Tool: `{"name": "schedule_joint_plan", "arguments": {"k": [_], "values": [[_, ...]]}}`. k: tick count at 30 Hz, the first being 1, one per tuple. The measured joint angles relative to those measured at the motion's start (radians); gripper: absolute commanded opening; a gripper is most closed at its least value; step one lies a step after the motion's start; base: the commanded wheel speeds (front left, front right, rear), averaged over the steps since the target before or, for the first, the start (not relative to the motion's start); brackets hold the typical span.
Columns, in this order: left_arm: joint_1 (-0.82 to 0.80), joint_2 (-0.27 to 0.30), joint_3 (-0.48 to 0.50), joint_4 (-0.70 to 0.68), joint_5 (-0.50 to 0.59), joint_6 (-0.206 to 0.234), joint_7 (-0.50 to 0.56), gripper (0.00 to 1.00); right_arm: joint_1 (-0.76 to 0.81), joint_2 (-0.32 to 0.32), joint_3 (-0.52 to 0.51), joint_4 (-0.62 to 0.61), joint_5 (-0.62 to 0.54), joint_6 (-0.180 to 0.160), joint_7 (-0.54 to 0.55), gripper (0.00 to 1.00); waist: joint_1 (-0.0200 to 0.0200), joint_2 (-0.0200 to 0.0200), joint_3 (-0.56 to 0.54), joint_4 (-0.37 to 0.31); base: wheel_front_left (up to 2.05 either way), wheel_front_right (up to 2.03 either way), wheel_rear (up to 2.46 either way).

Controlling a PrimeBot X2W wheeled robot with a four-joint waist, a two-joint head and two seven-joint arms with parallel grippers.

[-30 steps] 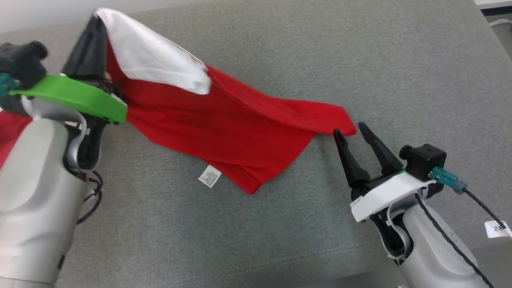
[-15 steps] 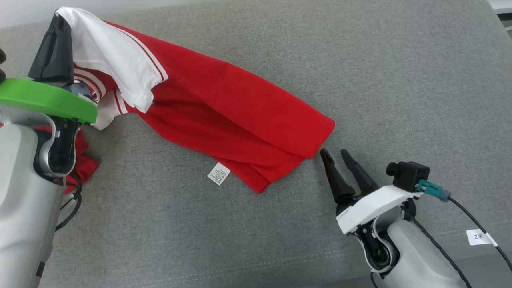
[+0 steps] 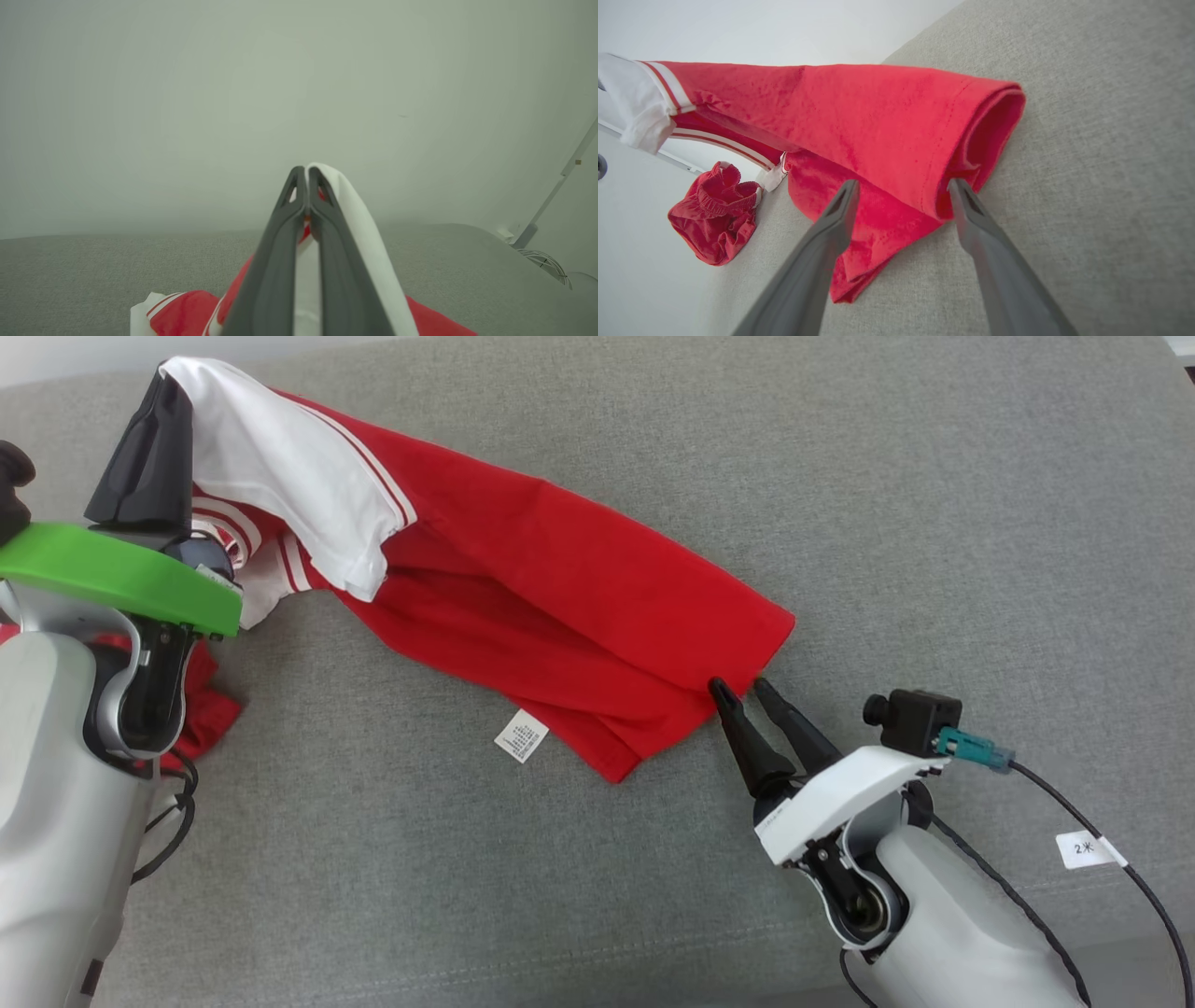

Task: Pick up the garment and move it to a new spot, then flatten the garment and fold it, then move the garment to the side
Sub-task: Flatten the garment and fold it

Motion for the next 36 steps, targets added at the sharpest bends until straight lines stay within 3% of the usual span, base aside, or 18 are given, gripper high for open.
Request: {"name": "schedule_joint_plan", "arguments": {"k": [6,23,24,25,27,28,36], "values": [[0.013,0.003,-0.002,-0.023,0.000,0.000,0.007,0.00,-0.035,-0.001,0.035,0.032,0.010,0.000,-0.001,1.00,0.0000,0.0000,0.006,0.004,0.00,0.00,0.00],[0.014,0.008,0.001,-0.062,-0.003,0.000,0.017,0.00,-0.150,-0.061,0.157,0.195,-0.201,0.000,-0.018,1.00,0.0000,0.0000,0.025,0.014,0.00,0.00,0.00],[0.014,0.008,0.001,-0.063,-0.003,0.000,0.017,0.00,-0.153,-0.060,0.158,0.202,-0.204,0.000,-0.019,0.82,0.0000,0.0000,0.026,0.014,0.00,0.00,0.00],[0.014,0.009,0.002,-0.063,-0.003,0.000,0.017,0.00,-0.156,-0.058,0.158,0.208,-0.207,0.000,-0.020,0.54,0.0000,0.0001,0.026,0.014,0.00,0.00,0.00],[0.015,0.010,0.002,-0.065,-0.003,0.000,0.017,0.00,-0.159,-0.055,0.158,0.221,-0.207,0.000,-0.021,0.14,0.0000,0.0000,0.026,0.015,0.00,0.00,0.00],[0.015,0.010,0.003,-0.066,-0.003,0.001,0.017,0.00,-0.161,-0.053,0.158,0.226,-0.207,0.000,-0.024,0.00,0.0000,0.0001,0.026,0.015,0.00,0.00,0.00],[0.028,0.018,0.007,-0.066,-0.004,0.001,0.017,0.00,-0.172,-0.034,0.146,0.233,-0.202,0.000,-0.035,0.00,0.0000,0.0000,0.016,0.014,0.00,0.00,0.00]]}}
